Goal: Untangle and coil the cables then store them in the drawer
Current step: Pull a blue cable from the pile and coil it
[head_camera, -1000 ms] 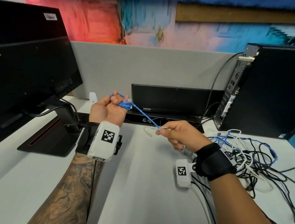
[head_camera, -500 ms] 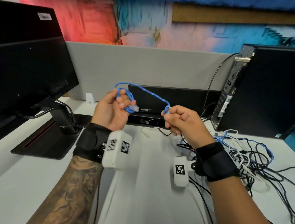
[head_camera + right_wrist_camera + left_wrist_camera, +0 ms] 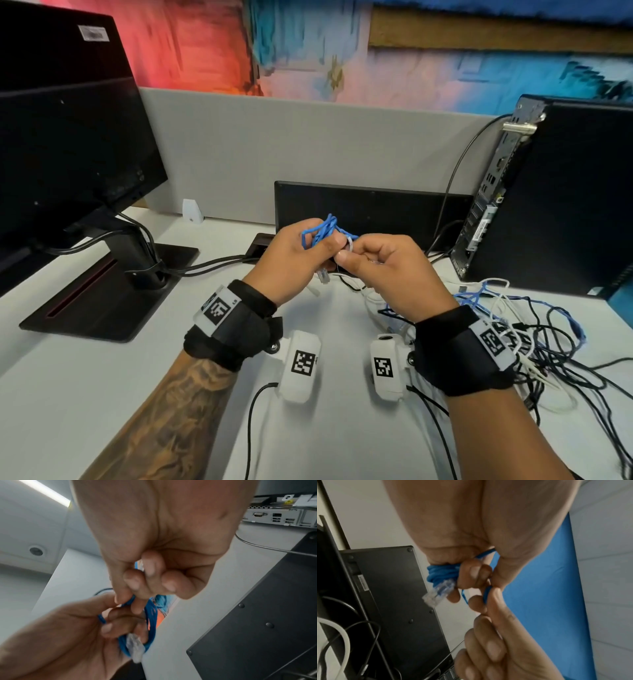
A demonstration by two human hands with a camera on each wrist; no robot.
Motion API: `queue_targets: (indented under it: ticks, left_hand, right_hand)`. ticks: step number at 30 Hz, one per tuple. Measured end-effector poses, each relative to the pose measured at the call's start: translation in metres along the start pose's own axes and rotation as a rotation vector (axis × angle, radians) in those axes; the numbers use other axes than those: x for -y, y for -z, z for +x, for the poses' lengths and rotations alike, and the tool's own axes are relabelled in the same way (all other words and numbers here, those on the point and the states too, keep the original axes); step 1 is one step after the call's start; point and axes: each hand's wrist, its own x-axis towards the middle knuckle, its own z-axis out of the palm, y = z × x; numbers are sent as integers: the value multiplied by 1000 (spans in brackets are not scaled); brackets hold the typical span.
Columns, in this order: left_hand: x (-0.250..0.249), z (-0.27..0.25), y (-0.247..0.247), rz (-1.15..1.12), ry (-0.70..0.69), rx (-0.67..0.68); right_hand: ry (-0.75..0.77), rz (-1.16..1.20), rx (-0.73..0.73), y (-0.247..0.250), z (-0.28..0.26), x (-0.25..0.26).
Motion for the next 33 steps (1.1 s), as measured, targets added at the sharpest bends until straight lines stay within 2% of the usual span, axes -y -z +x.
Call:
queue_targets:
  ticks: [3,5,8,12,15,19,21,25,27,30,33]
  left_hand:
    - [3,2,1,-32,-25,-97]
    - [5,4,3,-195,11,-111]
    - [8,6,6,-446,86,-71]
    - [7,4,6,-501,86,0]
    - [7,3,2,-603,65,71]
    - [6,3,-12,-839,113,122]
    - [6,3,-16,-878,113,96]
    - [8,4,-15,-854,109,43]
    - [11,5,-10,-809,114,29]
    - [11,5,0,-780,145,58]
    - [11,3,2,-795,190,141]
  right_hand:
    - [-6,54,19,1,0,4]
    - [0,171,-13,5,2,4]
    - [72,263,-117,5,3,5]
    - [145,178,-216,1,6,2]
    - [138,246,-228,1,6,0]
    - [137,422,-205,-7,5,5]
    - [171,392,-207,-11,6,5]
    - [243,48,-229,-17,5,-2]
    - [211,67,-182,-17,5,0]
    - [102,240,-14,-7,3,5]
    - [111,202,35,-1,3,3]
